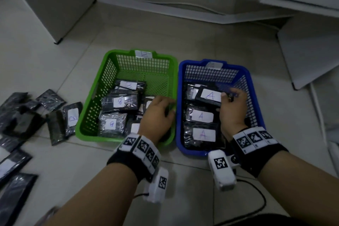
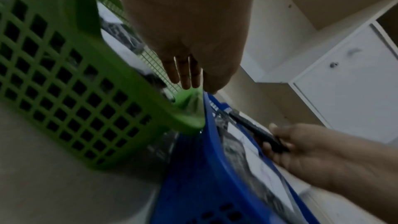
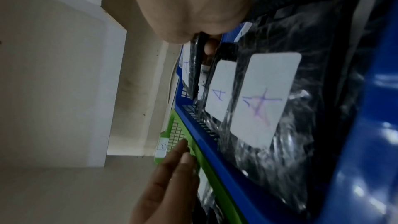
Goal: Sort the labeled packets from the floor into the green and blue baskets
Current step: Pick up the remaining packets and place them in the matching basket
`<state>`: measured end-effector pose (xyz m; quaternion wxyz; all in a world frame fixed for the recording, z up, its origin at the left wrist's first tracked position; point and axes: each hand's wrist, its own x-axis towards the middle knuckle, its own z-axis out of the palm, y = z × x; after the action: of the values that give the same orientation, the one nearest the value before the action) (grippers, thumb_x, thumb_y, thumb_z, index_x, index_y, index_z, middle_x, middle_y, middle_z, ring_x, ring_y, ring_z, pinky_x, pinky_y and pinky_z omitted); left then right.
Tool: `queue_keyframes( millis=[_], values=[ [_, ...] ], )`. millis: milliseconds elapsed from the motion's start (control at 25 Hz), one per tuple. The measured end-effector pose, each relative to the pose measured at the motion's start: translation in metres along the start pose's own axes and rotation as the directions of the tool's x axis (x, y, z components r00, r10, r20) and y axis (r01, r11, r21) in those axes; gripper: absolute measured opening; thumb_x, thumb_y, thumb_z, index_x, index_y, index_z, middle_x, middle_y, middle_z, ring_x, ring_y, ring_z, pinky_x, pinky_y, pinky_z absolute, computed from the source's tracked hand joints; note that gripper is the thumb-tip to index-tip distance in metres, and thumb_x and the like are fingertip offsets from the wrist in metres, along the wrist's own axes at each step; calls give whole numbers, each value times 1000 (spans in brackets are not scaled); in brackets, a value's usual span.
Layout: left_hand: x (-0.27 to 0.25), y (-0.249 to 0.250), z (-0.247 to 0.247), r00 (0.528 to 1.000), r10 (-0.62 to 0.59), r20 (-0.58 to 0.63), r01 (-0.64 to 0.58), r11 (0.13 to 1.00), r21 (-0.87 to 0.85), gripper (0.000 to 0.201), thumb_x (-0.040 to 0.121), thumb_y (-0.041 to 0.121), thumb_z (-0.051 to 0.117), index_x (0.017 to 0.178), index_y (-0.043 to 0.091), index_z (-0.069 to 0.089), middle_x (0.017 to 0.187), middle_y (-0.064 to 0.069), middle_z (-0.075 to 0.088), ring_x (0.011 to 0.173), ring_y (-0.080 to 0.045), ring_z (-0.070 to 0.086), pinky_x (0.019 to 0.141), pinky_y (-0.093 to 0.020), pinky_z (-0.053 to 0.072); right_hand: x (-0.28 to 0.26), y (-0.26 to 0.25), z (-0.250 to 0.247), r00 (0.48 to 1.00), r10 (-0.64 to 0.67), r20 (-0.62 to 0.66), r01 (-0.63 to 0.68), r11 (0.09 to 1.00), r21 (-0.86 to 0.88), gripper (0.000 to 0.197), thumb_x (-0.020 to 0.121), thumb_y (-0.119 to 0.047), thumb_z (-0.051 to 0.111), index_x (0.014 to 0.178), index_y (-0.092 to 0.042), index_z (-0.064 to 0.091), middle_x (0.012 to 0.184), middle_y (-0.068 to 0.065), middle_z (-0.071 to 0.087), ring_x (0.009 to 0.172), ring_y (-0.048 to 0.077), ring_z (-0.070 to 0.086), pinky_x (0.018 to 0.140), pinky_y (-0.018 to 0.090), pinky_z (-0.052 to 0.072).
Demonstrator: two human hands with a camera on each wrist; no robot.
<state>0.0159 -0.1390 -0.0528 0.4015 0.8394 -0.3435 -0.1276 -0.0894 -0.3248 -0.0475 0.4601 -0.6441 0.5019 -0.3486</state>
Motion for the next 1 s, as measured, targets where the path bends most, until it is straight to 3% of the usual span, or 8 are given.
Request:
queue_keyframes(
  millis=[80,200,360,560,680,800,920,1000],
  values=[
    [-5,8,15,997,46,67,-49,998,44,44,87,25,62,130,17,54,136,-1,43,125,-16,43,109,-29,35,11,-6,-5,999,28,-15,-28,999,34,20,92,-16,54,111,-19,52,112,5,61,93,17,59,79,31,52],
    [4,9,28,994,32,104,-44,993,114,54,89,26,59,140,19,43,152,2,26,139,-15,26,114,-26,23,31,-18,-8,986,112,123,-133,974,183,25,91,-6,48,110,-22,47,102,1,61,85,22,64,72,39,57],
    [18,9,33,995,19,100,-31,993,115,54,90,21,59,141,18,41,154,5,22,140,-15,27,113,-25,25,45,-21,10,938,119,326,-126,992,-1,24,88,-1,53,97,-21,47,102,8,60,73,20,62,69,44,59],
    [19,7,27,981,40,189,-60,993,98,57,91,25,58,143,21,38,156,8,20,142,-12,23,114,-30,28,36,-9,25,927,-57,371,223,878,-423,28,79,-10,67,106,-12,59,108,11,57,97,26,56,82,29,45],
    [16,2,11,974,61,216,-80,993,81,51,90,21,59,139,21,46,151,7,33,137,-11,33,109,-18,24,9,-15,23,934,-131,332,287,829,-480,33,82,-16,65,115,-16,60,121,14,44,117,30,41,99,32,36],
    [1,-13,-13,989,129,72,-133,990,47,33,85,6,60,116,18,65,126,2,56,116,-13,52,100,-14,35,-28,-26,24,921,-193,339,359,759,-543,44,84,-18,60,128,-18,53,135,17,33,127,33,31,109,40,31],
    [-28,-35,-46,988,104,-112,-102,995,17,29,80,-4,57,96,15,71,104,1,58,101,-11,55,87,-4,36,-57,-35,30,934,-32,357,273,711,-649,57,89,-25,52,144,-22,36,157,18,5,144,36,10,117,47,16],
    [-49,-53,-71,970,89,-228,-77,995,60,27,76,-5,55,89,14,71,98,0,57,96,-14,55,88,-17,42,-78,-41,37,913,-43,406,308,724,-617,55,88,-23,52,142,-24,39,158,15,7,145,33,9,117,46,16]
  ],
)
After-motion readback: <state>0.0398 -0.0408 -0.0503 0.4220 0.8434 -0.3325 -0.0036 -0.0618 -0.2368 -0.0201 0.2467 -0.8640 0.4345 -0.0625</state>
